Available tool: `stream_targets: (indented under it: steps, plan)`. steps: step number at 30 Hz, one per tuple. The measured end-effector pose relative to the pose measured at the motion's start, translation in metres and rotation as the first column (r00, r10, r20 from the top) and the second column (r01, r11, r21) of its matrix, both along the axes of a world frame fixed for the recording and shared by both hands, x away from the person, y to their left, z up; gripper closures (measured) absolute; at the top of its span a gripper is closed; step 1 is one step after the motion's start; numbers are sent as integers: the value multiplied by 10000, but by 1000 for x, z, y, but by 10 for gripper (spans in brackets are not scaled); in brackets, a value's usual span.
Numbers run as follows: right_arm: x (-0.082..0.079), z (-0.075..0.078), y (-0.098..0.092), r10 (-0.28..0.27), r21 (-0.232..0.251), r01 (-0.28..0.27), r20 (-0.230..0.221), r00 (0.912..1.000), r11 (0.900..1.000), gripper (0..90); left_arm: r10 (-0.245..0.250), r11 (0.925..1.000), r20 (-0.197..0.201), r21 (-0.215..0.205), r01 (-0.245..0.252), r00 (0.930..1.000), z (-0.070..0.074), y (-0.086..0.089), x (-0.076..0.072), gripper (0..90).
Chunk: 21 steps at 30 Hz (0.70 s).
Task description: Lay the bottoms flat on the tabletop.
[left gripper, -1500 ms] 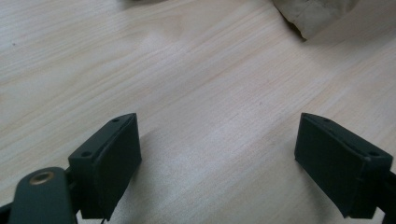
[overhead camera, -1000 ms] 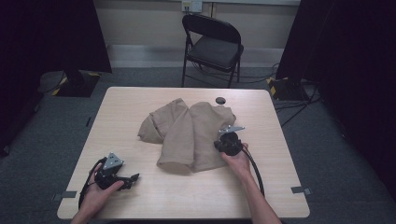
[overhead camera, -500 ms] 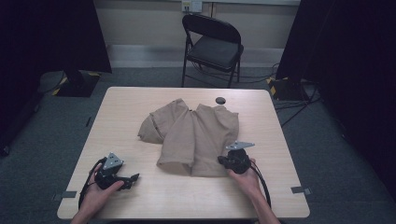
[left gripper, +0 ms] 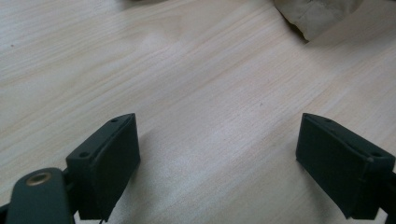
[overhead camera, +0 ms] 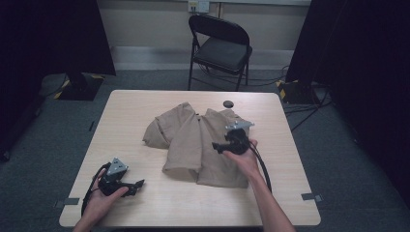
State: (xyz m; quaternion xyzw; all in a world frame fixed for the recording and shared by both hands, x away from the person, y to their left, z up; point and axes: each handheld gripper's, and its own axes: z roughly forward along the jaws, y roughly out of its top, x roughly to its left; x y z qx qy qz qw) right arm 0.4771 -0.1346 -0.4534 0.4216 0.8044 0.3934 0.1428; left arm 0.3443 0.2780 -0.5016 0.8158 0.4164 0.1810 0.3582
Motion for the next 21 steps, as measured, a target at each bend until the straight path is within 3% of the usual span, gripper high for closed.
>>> stream_targets:
  steps: [3, 9, 10, 11, 13, 14, 17, 21]
  plan:
    - [31, -2, 16, -183, -44, 181, -358, 9992, 9998, 251, -37, 10000, 27, 55, 36, 10000, 0, 0, 0, 128]
    - [52, -22, 35, -443, -432, 410, -796, 9958, 9982, 246, -59, 10000, -20, 14, 59, 10000, 0, 1, 0, 128]
    - [53, -27, 36, -466, -563, 419, -850, 9953, 9975, 277, -44, 10000, -8, 32, 44, 10000, 0, 1, 0, 128]
    - [53, -30, 36, -517, -791, 447, -884, 9947, 9959, 364, -110, 9999, -24, 97, 111, 9999, 0, 1, 0, 128]
    - [50, -31, 36, -642, -1158, 568, -611, 9961, 9917, 514, -134, 9998, -28, 122, 134, 9999, 0, 1, 0, 128]
    - [49, -30, 35, -576, -1186, 501, -605, 9965, 9917, 646, -121, 9999, -26, 102, 121, 9999, 0, 1, 0, 128]
    - [43, -30, 29, -357, -1120, 289, -600, 9976, 9933, 876, -156, 9998, -41, 97, 157, 9999, 0, 1, 0, 128]
    - [28, -30, 17, -234, -913, 186, -526, 9983, 9957, 899, -154, 9998, -35, 103, 155, 9999, 0, 2, 0, 128]
